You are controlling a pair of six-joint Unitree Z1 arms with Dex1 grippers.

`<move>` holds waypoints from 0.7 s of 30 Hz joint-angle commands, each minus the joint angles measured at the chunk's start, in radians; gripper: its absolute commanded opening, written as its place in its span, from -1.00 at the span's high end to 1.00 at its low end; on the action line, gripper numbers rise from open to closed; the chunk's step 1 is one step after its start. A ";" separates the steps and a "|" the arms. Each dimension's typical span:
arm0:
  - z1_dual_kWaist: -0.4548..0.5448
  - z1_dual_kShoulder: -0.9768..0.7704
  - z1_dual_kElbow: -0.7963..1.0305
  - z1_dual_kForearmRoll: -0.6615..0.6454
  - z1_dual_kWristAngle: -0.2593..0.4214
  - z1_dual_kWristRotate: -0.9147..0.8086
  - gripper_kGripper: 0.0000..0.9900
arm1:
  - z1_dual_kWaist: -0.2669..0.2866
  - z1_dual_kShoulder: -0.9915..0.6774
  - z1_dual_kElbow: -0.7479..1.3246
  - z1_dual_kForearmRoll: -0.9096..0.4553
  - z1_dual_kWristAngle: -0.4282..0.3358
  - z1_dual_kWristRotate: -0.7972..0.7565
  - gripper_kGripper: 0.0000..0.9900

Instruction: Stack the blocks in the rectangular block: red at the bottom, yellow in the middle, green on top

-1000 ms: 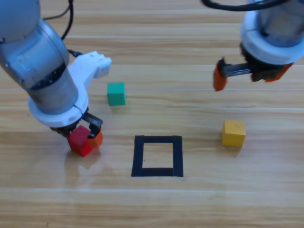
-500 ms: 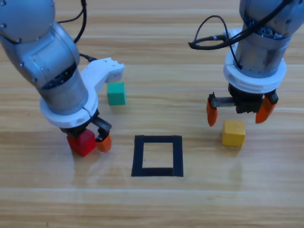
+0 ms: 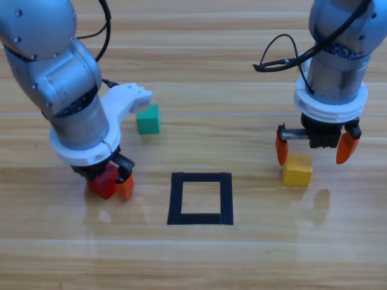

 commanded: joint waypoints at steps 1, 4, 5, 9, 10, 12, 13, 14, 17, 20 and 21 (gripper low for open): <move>0.023 0.043 0.008 -0.011 -0.025 0.014 -0.54 | -0.014 0.097 -0.027 0.008 -0.007 -0.033 -0.92; 0.023 0.044 0.011 -0.014 -0.031 0.012 -0.16 | -0.014 0.125 -0.037 0.008 -0.004 -0.036 -0.83; 0.023 0.044 0.010 -0.016 -0.034 0.012 0.02 | -0.014 0.132 -0.039 0.008 0.001 -0.037 -0.82; 0.023 0.036 0.005 -0.020 -0.034 0.003 0.71 | -0.014 0.146 -0.045 0.008 0.007 -0.042 -0.66; 0.023 0.032 0.004 -0.019 -0.034 -0.004 0.71 | -0.014 0.151 -0.048 0.008 0.010 -0.044 -0.63; 0.021 0.023 0.001 -0.019 -0.031 -0.034 0.71 | -0.014 0.160 -0.048 0.008 0.030 -0.054 -0.42; 0.021 0.020 -0.007 -0.019 -0.028 -0.054 0.71 | -0.014 0.163 -0.050 0.009 0.038 -0.060 -0.22; 0.015 0.018 -0.015 -0.017 -0.033 -0.073 0.76 | -0.014 0.164 -0.050 0.008 0.045 -0.068 0.02; -0.012 0.023 -0.058 0.003 -0.045 -0.149 0.83 | -0.014 0.151 -0.045 0.001 0.071 -0.116 0.93; -0.052 0.049 -0.150 0.078 -0.040 -0.241 0.87 | -0.014 0.114 -0.019 -0.009 0.127 -0.169 1.00; -0.074 0.063 -0.194 0.110 -0.039 -0.277 0.87 | -0.014 0.095 -0.001 -0.009 0.157 -0.183 1.00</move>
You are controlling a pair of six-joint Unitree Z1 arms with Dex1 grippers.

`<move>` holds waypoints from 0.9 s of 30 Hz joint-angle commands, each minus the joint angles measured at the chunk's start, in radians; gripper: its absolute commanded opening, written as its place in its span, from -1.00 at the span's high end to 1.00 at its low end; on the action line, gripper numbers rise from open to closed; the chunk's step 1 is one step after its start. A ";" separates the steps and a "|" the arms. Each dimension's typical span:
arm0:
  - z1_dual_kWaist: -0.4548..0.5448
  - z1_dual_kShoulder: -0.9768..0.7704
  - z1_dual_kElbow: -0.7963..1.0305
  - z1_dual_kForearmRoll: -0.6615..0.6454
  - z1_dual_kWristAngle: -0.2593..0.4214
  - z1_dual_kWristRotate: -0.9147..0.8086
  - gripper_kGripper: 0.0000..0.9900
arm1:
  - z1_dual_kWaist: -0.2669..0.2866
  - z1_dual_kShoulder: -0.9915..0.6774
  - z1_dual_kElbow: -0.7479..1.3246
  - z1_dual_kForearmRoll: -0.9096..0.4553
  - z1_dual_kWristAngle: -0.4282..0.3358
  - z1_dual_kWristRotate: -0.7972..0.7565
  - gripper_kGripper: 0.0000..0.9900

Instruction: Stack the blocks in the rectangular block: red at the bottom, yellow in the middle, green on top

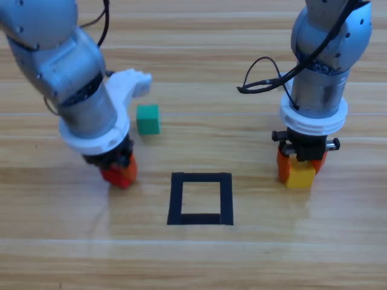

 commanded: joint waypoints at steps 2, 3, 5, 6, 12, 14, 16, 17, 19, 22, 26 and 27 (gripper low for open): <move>-0.115 0.095 -0.226 0.180 0.009 -0.198 0.88 | -0.014 -0.045 0.070 -0.009 0.109 -0.096 1.00; -0.135 0.118 -0.276 0.218 0.010 -0.232 0.88 | -0.014 -0.070 0.078 -0.009 0.108 -0.114 1.00; -0.172 0.189 -0.397 0.321 0.020 -0.302 0.93 | -0.014 -0.131 0.105 -0.009 0.071 -0.154 1.00; -0.191 0.222 -0.447 0.361 0.024 -0.331 0.93 | -0.011 -0.156 0.115 -0.008 0.053 -0.179 1.00; -0.286 0.322 -0.564 0.437 0.007 -0.460 0.93 | 0.025 -0.324 0.171 -0.008 -0.193 -0.340 1.00; -0.313 0.328 -0.565 0.437 0.009 -0.499 0.93 | -0.005 -0.374 0.197 -0.011 -0.223 -0.343 1.00; -0.329 0.339 -0.565 0.437 0.009 -0.525 0.93 | -0.051 -0.386 0.214 -0.013 -0.159 -0.343 1.00; -0.333 0.343 -0.565 0.434 0.009 -0.532 0.93 | -0.073 -0.384 0.225 -0.011 -0.122 -0.340 1.00; -0.336 0.350 -0.570 0.430 0.007 -0.543 0.93 | -0.082 -0.370 0.243 -0.016 -0.092 -0.318 1.00; -0.336 0.350 -0.576 0.427 0.004 -0.555 0.93 | -0.080 -0.361 0.297 -0.063 -0.058 -0.285 1.00; -0.336 0.357 -0.593 0.427 0.004 -0.568 0.93 | -0.073 -0.361 0.343 -0.120 -0.049 -0.263 1.00; -0.335 0.359 -0.596 0.427 0.004 -0.569 0.93 | -0.073 -0.363 0.346 -0.128 -0.049 -0.254 1.00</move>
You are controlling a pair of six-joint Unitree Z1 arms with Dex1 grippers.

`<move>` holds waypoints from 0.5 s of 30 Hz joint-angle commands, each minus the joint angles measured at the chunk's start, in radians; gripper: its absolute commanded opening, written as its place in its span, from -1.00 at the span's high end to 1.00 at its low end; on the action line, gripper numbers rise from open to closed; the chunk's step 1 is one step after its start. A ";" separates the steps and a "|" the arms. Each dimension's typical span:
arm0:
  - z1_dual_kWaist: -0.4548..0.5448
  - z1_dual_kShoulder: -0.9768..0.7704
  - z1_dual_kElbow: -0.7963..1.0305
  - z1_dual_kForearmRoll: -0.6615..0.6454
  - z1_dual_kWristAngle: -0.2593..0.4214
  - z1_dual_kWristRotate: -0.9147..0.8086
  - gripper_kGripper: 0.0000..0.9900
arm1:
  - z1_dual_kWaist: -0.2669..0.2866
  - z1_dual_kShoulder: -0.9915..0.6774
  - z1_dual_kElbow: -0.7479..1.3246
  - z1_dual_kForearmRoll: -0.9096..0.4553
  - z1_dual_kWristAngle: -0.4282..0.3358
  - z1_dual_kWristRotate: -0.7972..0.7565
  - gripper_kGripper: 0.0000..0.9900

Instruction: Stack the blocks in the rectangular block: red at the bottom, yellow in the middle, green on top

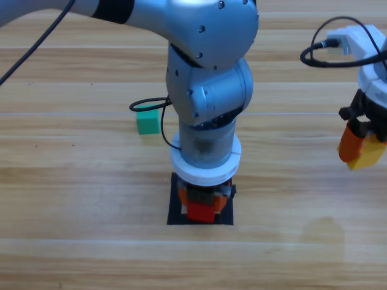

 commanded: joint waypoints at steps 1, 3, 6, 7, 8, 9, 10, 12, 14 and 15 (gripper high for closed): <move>-0.016 0.054 -0.024 -0.007 -0.012 -0.024 0.93 | -0.026 0.015 0.054 -0.078 0.012 0.039 1.00; -0.014 0.051 -0.026 -0.013 -0.017 -0.022 0.93 | -0.023 0.008 0.057 -0.086 0.012 0.052 1.00; 0.003 0.051 -0.026 -0.016 -0.028 -0.024 0.93 | -0.012 0.000 0.063 -0.095 0.009 0.074 1.00; 0.007 0.050 -0.024 -0.016 -0.031 -0.024 0.93 | -0.004 -0.002 0.071 -0.104 0.007 0.078 1.00; 0.013 0.048 -0.022 -0.017 -0.031 -0.024 0.93 | 0.002 -0.006 0.080 -0.117 0.001 0.083 1.00; 0.016 0.048 -0.022 -0.019 -0.032 -0.029 0.93 | 0.008 -0.008 0.085 -0.124 -0.003 0.086 1.00; 0.021 0.046 -0.021 -0.019 -0.034 -0.030 0.93 | 0.011 -0.009 0.086 -0.126 -0.005 0.088 1.00; 0.033 0.043 -0.021 -0.019 -0.038 -0.035 0.93 | 0.016 -0.012 0.092 -0.135 -0.005 0.094 1.00; 0.047 0.040 -0.018 -0.022 -0.041 -0.036 0.93 | 0.019 -0.012 0.097 -0.141 -0.005 0.094 1.00; 0.053 0.040 -0.016 -0.023 -0.044 -0.036 0.93 | 0.019 -0.012 0.099 -0.141 -0.005 0.095 1.00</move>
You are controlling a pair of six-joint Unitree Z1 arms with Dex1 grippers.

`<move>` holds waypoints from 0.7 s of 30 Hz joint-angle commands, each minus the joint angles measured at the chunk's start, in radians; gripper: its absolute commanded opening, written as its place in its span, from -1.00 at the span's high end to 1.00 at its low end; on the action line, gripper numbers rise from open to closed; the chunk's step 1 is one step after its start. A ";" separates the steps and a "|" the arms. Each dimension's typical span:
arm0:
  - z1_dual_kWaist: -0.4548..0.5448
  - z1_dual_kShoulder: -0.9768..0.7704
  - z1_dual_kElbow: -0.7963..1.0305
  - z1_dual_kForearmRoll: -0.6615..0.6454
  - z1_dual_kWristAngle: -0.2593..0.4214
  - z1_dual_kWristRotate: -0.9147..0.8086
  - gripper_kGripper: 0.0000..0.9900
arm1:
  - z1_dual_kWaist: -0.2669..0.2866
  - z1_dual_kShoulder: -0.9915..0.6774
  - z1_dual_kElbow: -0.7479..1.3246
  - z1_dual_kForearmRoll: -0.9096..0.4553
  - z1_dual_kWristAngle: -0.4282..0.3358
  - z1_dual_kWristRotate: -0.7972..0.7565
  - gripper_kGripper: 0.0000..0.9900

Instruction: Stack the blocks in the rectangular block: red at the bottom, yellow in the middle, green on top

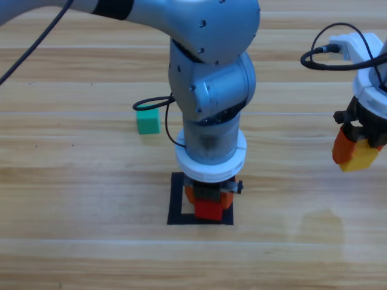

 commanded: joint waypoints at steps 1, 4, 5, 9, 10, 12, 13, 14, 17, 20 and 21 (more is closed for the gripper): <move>0.056 0.035 0.004 -0.016 -0.021 -0.011 0.93 | 0.021 -0.012 0.030 -0.038 -0.002 0.012 1.00; 0.073 0.030 0.008 -0.018 -0.025 -0.006 0.93 | 0.022 -0.011 0.030 -0.042 -0.001 0.018 1.00; 0.077 0.029 0.009 -0.018 -0.025 -0.006 0.93 | 0.024 -0.011 0.030 -0.042 -0.001 0.021 1.00; 0.084 0.030 0.014 -0.024 -0.025 -0.003 0.93 | 0.029 -0.011 0.028 -0.047 -0.001 0.041 1.00; 0.084 0.029 0.017 -0.028 -0.025 -0.003 0.93 | 0.029 -0.011 0.028 -0.048 -0.001 0.049 1.00; 0.084 0.030 0.021 -0.033 -0.027 -0.003 0.93 | 0.029 -0.008 0.027 -0.048 -0.001 0.064 1.00; 0.084 0.032 0.021 -0.033 -0.027 -0.005 0.93 | 0.029 -0.004 0.027 -0.050 0.001 0.070 1.00; 0.084 0.033 0.021 -0.035 -0.027 -0.006 0.93 | 0.029 -0.001 0.027 -0.052 0.001 0.073 1.00; 0.082 0.035 0.021 -0.038 -0.028 -0.018 0.93 | 0.030 0.015 0.027 -0.053 0.001 0.085 1.00; 0.082 0.036 0.020 -0.039 -0.030 -0.038 0.93 | 0.030 0.031 0.025 -0.053 0.001 0.093 1.00; 0.082 0.035 0.021 -0.039 -0.031 -0.044 0.93 | 0.033 0.034 0.025 -0.053 0.002 0.095 1.00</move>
